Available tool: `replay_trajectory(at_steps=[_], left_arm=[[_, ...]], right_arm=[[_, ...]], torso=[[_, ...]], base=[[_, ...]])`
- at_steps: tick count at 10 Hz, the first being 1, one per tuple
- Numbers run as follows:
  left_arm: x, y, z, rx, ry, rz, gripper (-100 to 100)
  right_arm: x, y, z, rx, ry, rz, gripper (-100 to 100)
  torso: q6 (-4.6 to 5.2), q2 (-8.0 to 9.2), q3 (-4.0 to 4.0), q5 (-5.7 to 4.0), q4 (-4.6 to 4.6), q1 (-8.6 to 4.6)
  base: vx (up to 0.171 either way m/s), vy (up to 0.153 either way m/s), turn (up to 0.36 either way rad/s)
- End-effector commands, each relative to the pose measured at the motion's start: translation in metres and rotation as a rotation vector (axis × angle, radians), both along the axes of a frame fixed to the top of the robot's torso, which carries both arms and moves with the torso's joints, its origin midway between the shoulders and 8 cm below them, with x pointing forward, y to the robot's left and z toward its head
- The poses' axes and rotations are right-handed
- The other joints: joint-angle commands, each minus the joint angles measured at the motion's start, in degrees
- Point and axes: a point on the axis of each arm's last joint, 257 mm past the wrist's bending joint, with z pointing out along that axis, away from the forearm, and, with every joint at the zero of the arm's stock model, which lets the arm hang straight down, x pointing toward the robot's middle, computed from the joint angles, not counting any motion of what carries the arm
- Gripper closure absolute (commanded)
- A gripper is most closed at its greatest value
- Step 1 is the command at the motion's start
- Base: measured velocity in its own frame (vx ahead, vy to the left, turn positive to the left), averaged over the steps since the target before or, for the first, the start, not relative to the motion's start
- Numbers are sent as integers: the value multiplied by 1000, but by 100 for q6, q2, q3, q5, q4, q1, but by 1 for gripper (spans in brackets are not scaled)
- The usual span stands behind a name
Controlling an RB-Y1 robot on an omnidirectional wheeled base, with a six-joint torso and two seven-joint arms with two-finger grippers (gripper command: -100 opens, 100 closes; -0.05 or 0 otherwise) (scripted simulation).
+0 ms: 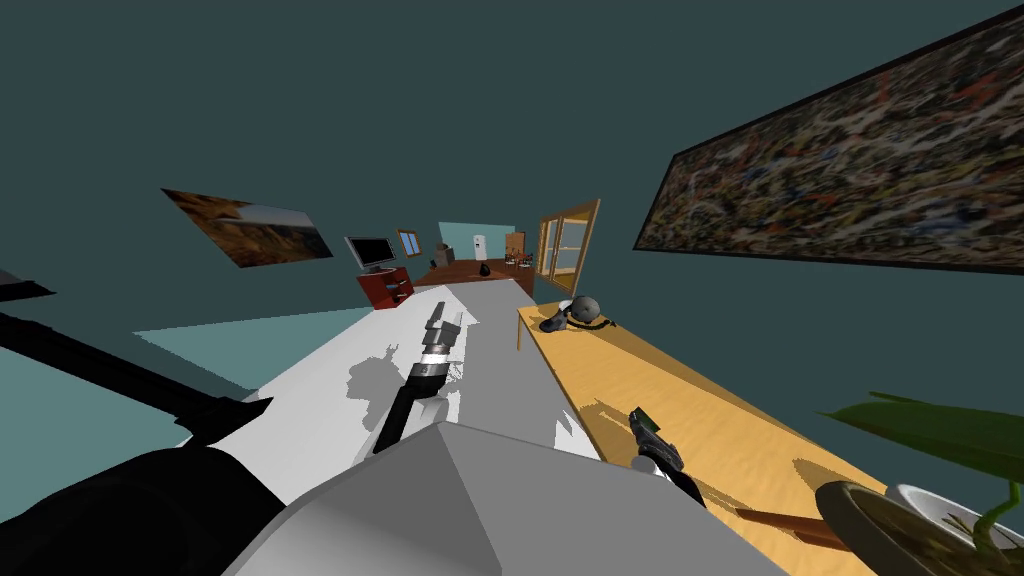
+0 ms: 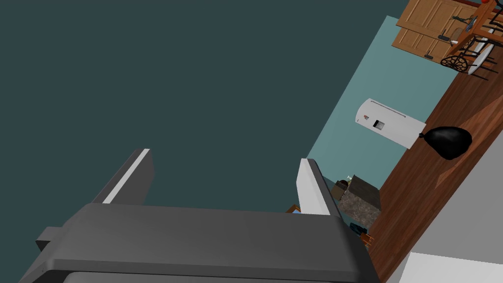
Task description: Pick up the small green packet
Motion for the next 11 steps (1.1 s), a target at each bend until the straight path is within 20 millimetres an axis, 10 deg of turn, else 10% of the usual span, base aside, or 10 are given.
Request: replay_trajectory(at_steps=[1, 6, 7, 8, 11], left_arm=[[0, 0, 0, 0, 0, 0, 0], [0, 0, 0, 0, 0, 0, 0], [0, 0, 0, 0, 0, 0, 0], [0, 0, 0, 0, 0, 0, 0], [0, 0, 0, 0, 0, 0, 0]], right_arm=[[-17, -4, -13, 46, 6, -52, -100], [-42, -1, -34, 98, 21, -113, -100], [-43, 0, -35, 101, 21, -117, 0], [-31, 20, -39, 101, 19, -113, -100], [-20, 42, -42, 101, 18, -108, -100]], torso=[[0, 0, 0, 0, 0, 0], [1, 0, 0, -1, 0, -1], [2, 12, 6, 1, 2, -1], [2, 27, 15, 0, 5, -1], [2, 44, 24, -12, 9, -63]], base=[[99, 11, 80], [70, 1, 43], [9, 0, -3], [-23, -98, -41], [-20, -146, -11]])
